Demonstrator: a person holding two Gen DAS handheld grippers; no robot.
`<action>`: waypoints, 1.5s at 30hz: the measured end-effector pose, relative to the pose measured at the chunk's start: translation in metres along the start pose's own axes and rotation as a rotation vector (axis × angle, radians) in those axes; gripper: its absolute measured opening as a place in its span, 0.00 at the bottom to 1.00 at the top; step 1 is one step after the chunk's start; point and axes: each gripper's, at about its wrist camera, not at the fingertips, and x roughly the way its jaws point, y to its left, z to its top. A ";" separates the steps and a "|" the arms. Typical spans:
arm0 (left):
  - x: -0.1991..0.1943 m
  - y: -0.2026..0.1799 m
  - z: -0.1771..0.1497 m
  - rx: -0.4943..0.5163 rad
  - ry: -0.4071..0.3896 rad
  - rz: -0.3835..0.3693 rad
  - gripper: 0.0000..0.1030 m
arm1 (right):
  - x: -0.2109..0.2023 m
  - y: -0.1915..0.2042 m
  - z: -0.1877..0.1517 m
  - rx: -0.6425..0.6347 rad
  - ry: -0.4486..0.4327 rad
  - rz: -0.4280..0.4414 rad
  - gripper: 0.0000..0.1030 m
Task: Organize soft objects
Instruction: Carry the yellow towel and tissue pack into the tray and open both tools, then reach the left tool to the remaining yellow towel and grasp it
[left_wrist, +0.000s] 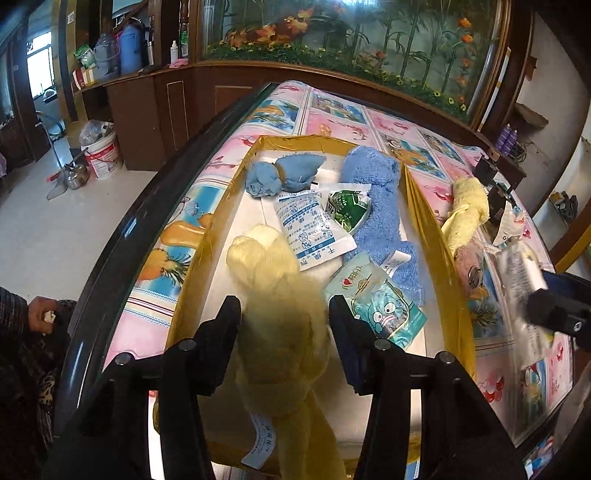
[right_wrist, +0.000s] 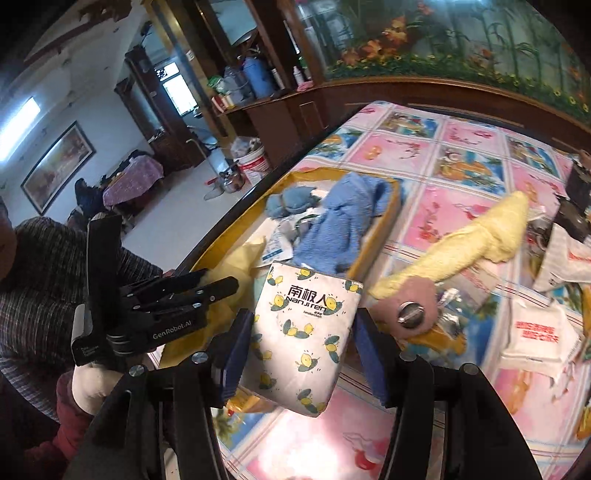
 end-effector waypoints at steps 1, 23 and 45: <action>-0.004 0.004 0.001 -0.020 -0.012 -0.010 0.54 | 0.010 0.006 0.002 -0.009 0.017 0.009 0.55; -0.062 0.027 -0.015 -0.186 -0.198 -0.059 0.72 | 0.021 0.006 -0.019 0.016 -0.006 0.021 0.78; 0.052 -0.205 0.090 0.276 0.006 -0.213 0.72 | -0.111 -0.200 -0.112 0.374 -0.183 -0.281 0.80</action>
